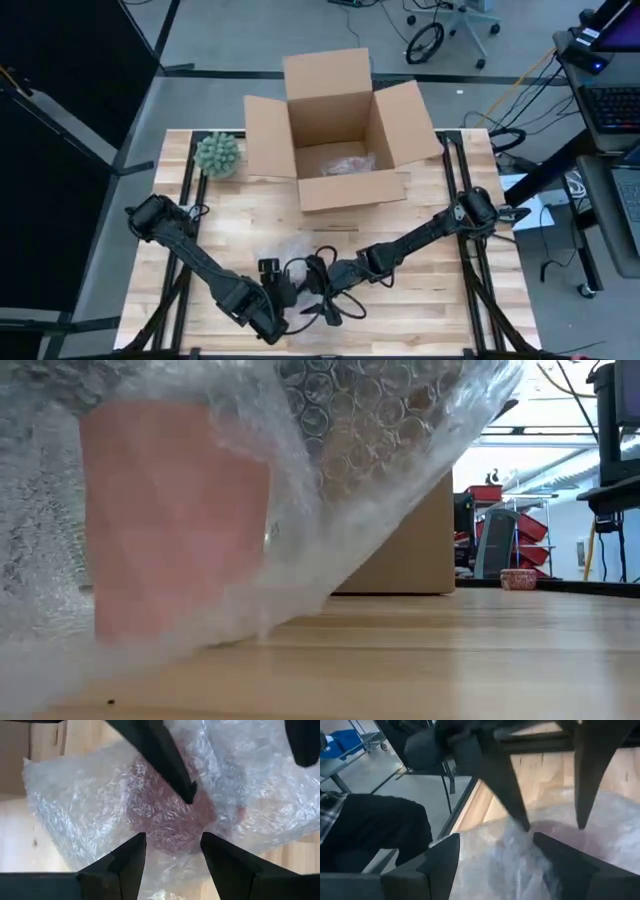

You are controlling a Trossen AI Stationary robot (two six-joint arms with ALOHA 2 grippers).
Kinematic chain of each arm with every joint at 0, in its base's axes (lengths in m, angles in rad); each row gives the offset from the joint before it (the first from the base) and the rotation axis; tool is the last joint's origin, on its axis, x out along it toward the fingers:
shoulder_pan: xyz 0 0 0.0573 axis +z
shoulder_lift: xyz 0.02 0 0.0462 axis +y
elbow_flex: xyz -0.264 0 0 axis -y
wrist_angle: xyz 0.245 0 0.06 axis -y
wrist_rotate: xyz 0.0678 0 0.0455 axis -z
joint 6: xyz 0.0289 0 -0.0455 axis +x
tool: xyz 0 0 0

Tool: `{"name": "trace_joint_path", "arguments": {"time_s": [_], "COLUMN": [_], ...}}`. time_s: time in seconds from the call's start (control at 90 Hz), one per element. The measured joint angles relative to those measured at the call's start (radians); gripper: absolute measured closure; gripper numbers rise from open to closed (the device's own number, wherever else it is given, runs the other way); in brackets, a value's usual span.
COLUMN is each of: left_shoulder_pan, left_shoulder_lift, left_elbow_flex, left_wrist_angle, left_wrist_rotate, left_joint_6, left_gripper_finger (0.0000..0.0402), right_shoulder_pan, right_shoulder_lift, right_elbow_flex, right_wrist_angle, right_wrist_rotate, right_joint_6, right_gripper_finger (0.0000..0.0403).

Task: Wrap mug
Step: Wrap the pink mug with bubble wrap

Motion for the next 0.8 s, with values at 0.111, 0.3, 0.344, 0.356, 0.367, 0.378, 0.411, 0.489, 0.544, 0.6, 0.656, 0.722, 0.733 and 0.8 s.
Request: {"name": "trace_joint_path", "arguments": {"time_s": [0.111, 0.3, 0.344, 0.356, 0.367, 0.378, 0.411, 0.489, 0.544, 0.6, 0.656, 0.722, 0.733, 0.8], "left_shoulder_pan": [0.004, 0.007, 0.008, 0.008, 0.008, 0.008, 0.008, 0.007, 0.006, 0.006, 0.007, 0.007, 0.007, 0.007], "left_shoulder_lift": [0.0, 0.0, 0.0, 0.0, 0.0, 0.0, 0.0, 0.0, 0.0, 0.0, 0.0, 0.0, 0.0, 0.0], "left_elbow_flex": [0.0, 0.0, 0.0, 0.0, 0.0, 0.0, 0.0, 0.0, 0.0, 0.0, 0.0, 0.0, 0.0, 0.0], "left_wrist_angle": [0.001, 0.01, 0.015, 0.017, 0.018, 0.019, 0.022, 0.022, 0.022, 0.022, 0.022, 0.023, 0.024, 0.024], "left_wrist_rotate": [-0.007, -0.013, -0.013, -0.013, -0.013, -0.013, -0.013, -0.013, -0.013, -0.013, -0.013, -0.013, -0.013, -0.013], "left_joint_6": [0.006, 0.025, 0.027, 0.027, 0.028, 0.028, 0.028, 0.033, 0.034, 0.035, 0.036, 0.047, 0.05, 0.052], "left_gripper_finger": [0.0215, 0.0215, 0.0215, 0.0215, 0.0215, 0.0215, 0.0215, 0.0215, 0.0215, 0.0215, 0.0215, 0.0215, 0.0215, 0.0215], "right_shoulder_pan": [-0.008, -0.009, -0.008, -0.008, -0.008, -0.008, -0.008, -0.004, 0.0, 0.011, 0.023, 0.038, 0.042, 0.062], "right_shoulder_lift": [-0.029, -0.096, -0.111, -0.114, -0.116, -0.118, -0.123, -0.124, -0.123, -0.124, -0.133, -0.155, -0.161, -0.191], "right_elbow_flex": [0.0, 0.0, 0.0, 0.0, 0.0, 0.0, 0.0, 0.0, 0.0, 0.0, 0.0, -0.001, 0.0, 0.0], "right_wrist_angle": [0.005, -0.047, -0.093, -0.107, -0.12, -0.133, -0.177, -0.26, -0.294, -0.321, -0.375, -0.425, -0.432, -0.468], "right_wrist_rotate": [0.006, 0.099, 0.15, 0.163, 0.177, 0.191, 0.232, 0.291, 0.298, 0.298, 0.296, 0.296, 0.297, 0.306], "right_joint_6": [-0.016, -0.082, -0.085, -0.085, -0.085, -0.085, -0.085, -0.085, -0.083, -0.073, -0.056, -0.033, -0.028, 0.004], "right_gripper_finger": [0.0167, 0.0167, 0.0167, 0.0167, 0.0167, 0.0167, 0.0167, 0.0167, 0.0167, 0.0167, 0.0167, 0.0167, 0.0167, 0.0167]}}
